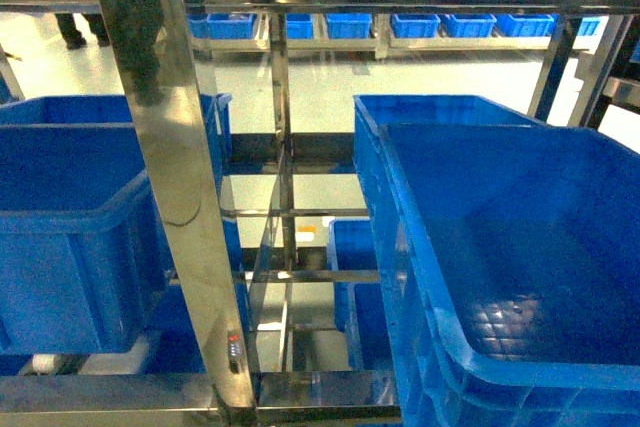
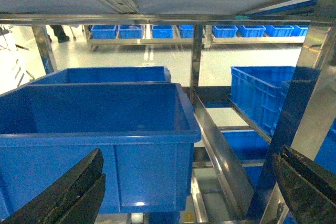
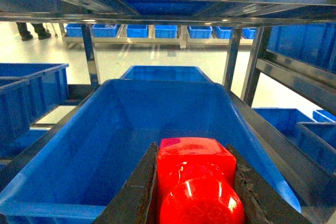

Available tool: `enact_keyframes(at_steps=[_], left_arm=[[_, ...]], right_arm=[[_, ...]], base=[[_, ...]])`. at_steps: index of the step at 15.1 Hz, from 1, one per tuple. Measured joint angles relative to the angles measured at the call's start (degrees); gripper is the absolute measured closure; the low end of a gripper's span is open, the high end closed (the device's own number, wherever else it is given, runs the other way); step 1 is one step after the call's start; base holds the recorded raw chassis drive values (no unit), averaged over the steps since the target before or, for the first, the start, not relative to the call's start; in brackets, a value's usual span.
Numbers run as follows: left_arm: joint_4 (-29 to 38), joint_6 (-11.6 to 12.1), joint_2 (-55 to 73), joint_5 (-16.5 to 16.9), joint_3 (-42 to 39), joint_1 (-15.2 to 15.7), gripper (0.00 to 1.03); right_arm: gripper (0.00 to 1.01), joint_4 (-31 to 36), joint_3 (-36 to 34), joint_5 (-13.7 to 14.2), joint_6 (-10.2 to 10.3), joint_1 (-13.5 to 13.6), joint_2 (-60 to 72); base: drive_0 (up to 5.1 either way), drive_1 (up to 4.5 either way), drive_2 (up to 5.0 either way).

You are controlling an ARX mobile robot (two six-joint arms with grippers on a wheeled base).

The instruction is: Pick red block from blue box to shelf

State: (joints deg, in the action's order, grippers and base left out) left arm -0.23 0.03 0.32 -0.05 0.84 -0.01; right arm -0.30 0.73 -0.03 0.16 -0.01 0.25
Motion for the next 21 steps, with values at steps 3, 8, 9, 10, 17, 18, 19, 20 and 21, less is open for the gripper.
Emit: enact_keyframes(at_steps=[3, 8, 9, 10, 17, 18, 19, 20, 21], left_arm=[[0.0, 0.0, 0.0, 0.0, 0.0, 0.0, 0.05], [0.0, 0.0, 0.0, 0.0, 0.0, 0.0, 0.05], [0.0, 0.0, 0.0, 0.0, 0.0, 0.0, 0.05], [0.0, 0.0, 0.0, 0.0, 0.0, 0.0, 0.05], [0.0, 0.0, 0.0, 0.0, 0.0, 0.0, 0.05], [0.0, 0.0, 0.0, 0.0, 0.0, 0.0, 0.05], [0.0, 0.0, 0.0, 0.0, 0.0, 0.0, 0.05], [0.0, 0.0, 0.0, 0.0, 0.0, 0.0, 0.05], [0.0, 0.0, 0.0, 0.0, 0.0, 0.0, 0.05]], right_arm=[[0.73, 0.0, 0.0, 0.0, 0.0, 0.0, 0.0], [0.73, 8.2, 5.1, 9.4, -4.1, -0.9, 23.1], [0.73, 17.3, 6.0, 5.8, -4.1, -3.1, 34.1], [0.73, 26.9, 7.2, 3.7, -4.3, -3.5, 45.8], [0.35, 46.1, 17.9, 1.7, 0.3, 1.9, 83.8], [0.22, 48.5, 15.9, 3.7, 0.2, 1.9, 79.4], [0.11, 48.7, 13.9, 5.2, 0.2, 1.8, 74.9], [0.01, 45.8, 11.3, 5.7, 0.2, 1.5, 70.6], [0.03, 42.9, 7.7, 6.2, -0.4, 1.7, 65.9]], base=[[0.0, 0.0, 0.0], [0.0, 0.0, 0.0], [0.0, 0.0, 0.0], [0.0, 0.0, 0.0], [0.0, 0.0, 0.0], [0.0, 0.0, 0.0], [0.0, 0.0, 0.0], [0.0, 0.0, 0.0], [0.0, 0.0, 0.0]])
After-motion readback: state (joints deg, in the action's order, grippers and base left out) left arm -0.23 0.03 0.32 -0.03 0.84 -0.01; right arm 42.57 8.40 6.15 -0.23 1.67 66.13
